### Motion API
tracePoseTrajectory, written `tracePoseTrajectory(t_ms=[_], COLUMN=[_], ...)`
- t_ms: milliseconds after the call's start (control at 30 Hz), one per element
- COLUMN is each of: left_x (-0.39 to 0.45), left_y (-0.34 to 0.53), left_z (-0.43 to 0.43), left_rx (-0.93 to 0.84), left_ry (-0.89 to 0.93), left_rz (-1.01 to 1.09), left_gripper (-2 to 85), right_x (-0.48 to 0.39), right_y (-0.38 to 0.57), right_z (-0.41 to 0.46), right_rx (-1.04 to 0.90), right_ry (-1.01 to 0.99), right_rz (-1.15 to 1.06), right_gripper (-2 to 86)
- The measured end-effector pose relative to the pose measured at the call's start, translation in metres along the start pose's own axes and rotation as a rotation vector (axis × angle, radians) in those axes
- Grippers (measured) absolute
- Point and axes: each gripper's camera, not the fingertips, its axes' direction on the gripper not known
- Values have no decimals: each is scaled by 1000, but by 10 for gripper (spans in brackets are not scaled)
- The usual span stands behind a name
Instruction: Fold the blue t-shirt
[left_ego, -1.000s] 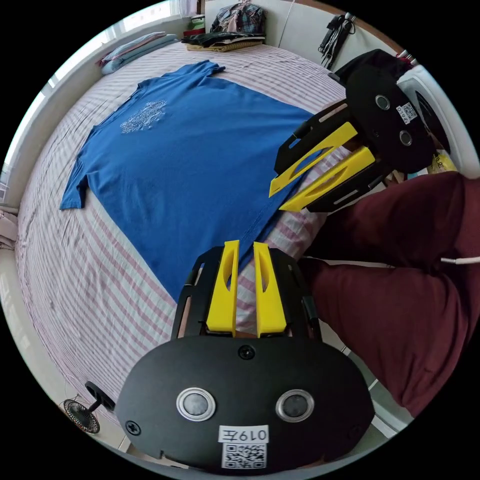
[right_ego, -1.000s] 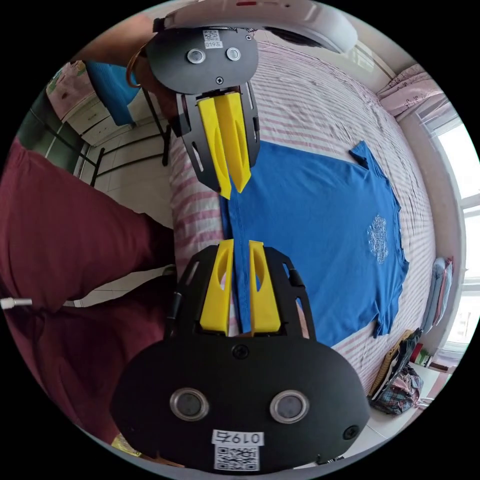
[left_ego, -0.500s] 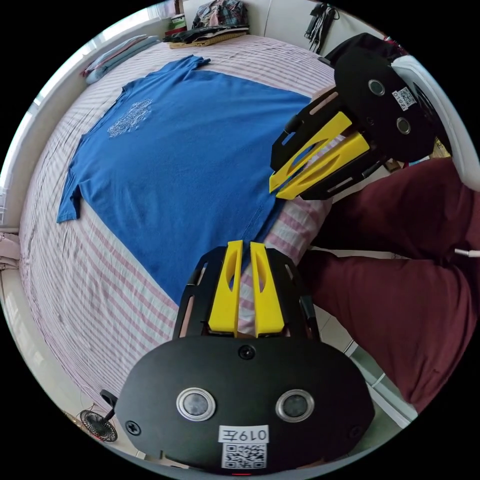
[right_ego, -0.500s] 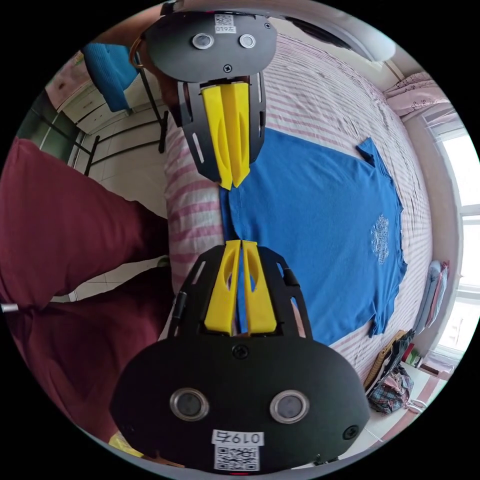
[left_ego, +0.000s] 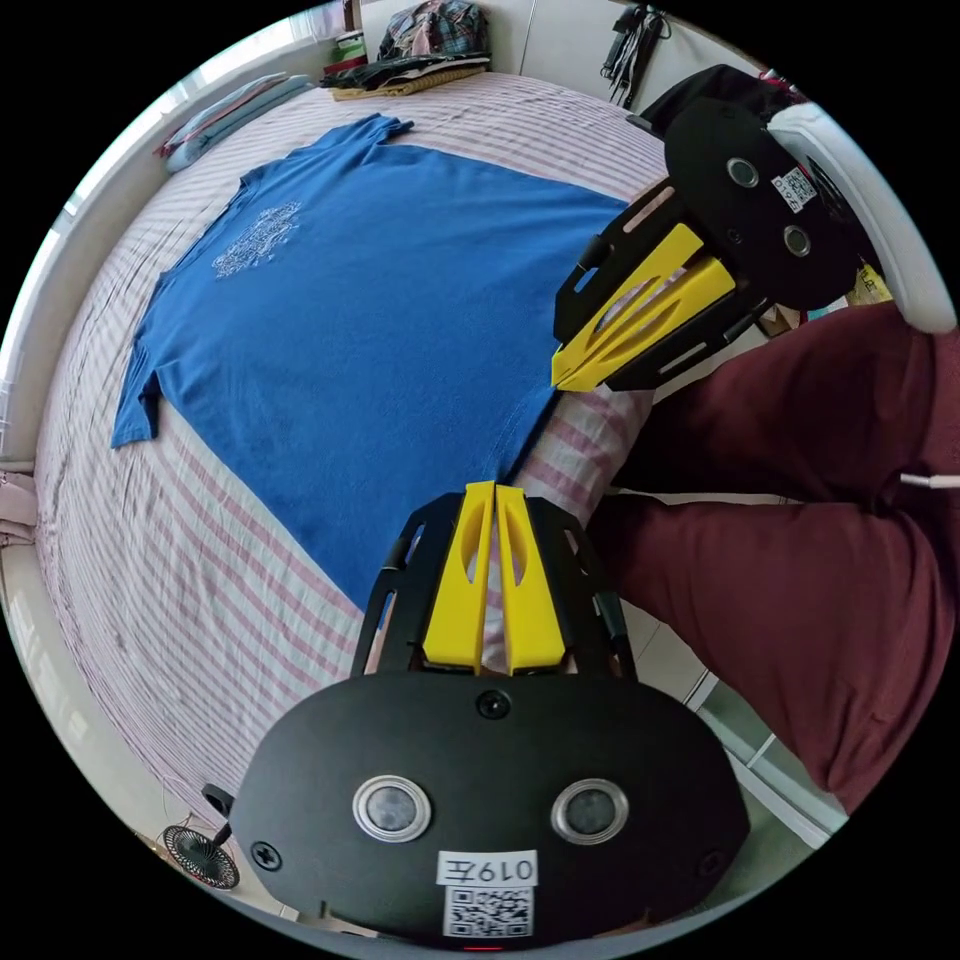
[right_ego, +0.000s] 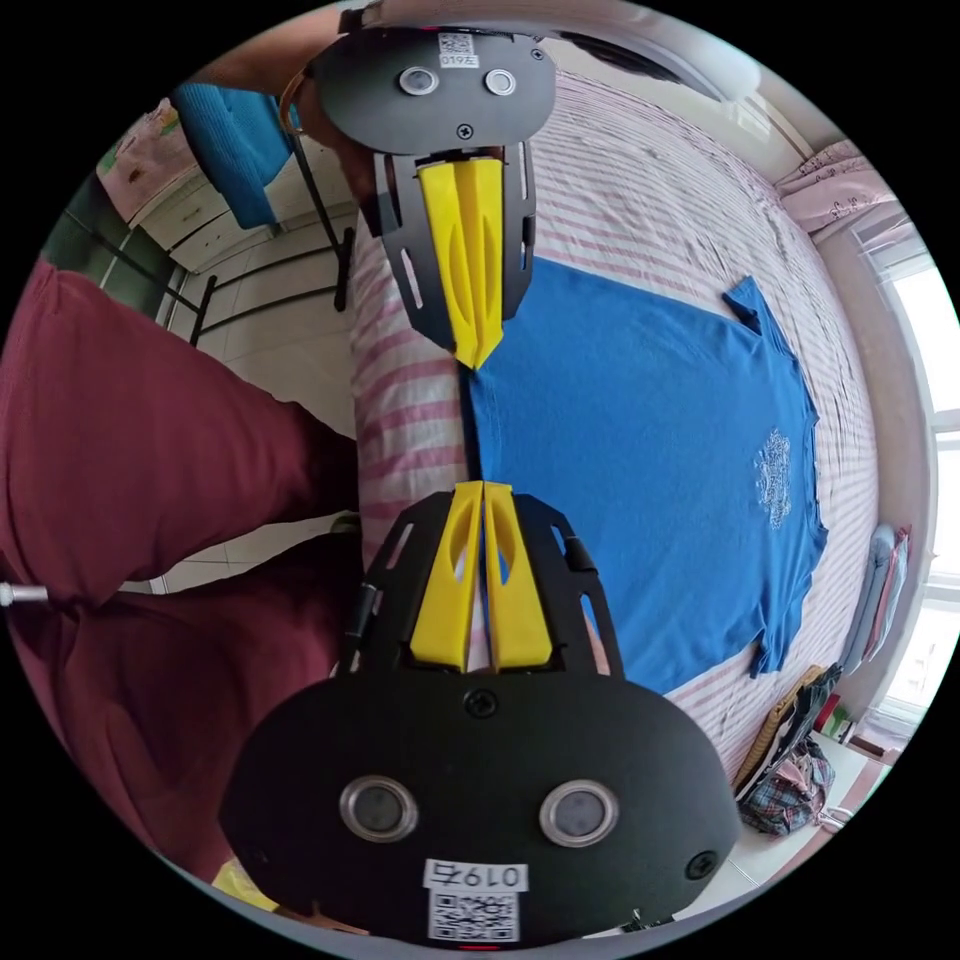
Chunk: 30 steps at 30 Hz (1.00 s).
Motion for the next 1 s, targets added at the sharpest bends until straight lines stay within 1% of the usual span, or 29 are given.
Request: tracePoseTrajectory(t_ms=[133,233,367,433,533,567,700,867,900,1000], left_x=[8,17,9,12,12,11,5,3,2,-1], left_y=[-9,-15,-23,-31,-39,-39,-45,-50,-51,-53], left_z=[-6,-8,-6,-5,-6,-7,-10,-8,-8,-8], left_rx=[-22,-55,-74,-93,-108,-104,-93,-96,-96,-94], left_ry=[6,-26,8,4,-1,3,23,22,24,27], left_rz=[43,101,44,52,54,48,24,35,35,36], left_gripper=[3,4,5,6,7,7,7,7,7,6], right_x=[-4,-9,-7,-8,-10,-10,-3,3,5,10], right_y=[-5,-10,-19,-23,-24,-23,-9,0,-1,-3], right_z=[4,7,19,23,23,21,19,29,30,30], right_rx=[8,9,-32,-42,-37,-29,-54,-97,-96,-97], right_ry=[-29,-22,-53,-49,-17,-4,48,34,29,13], right_rz=[-9,-32,13,15,6,11,65,56,59,65], right_gripper=[-10,-9,-4,1,25,49,59,52,29,1])
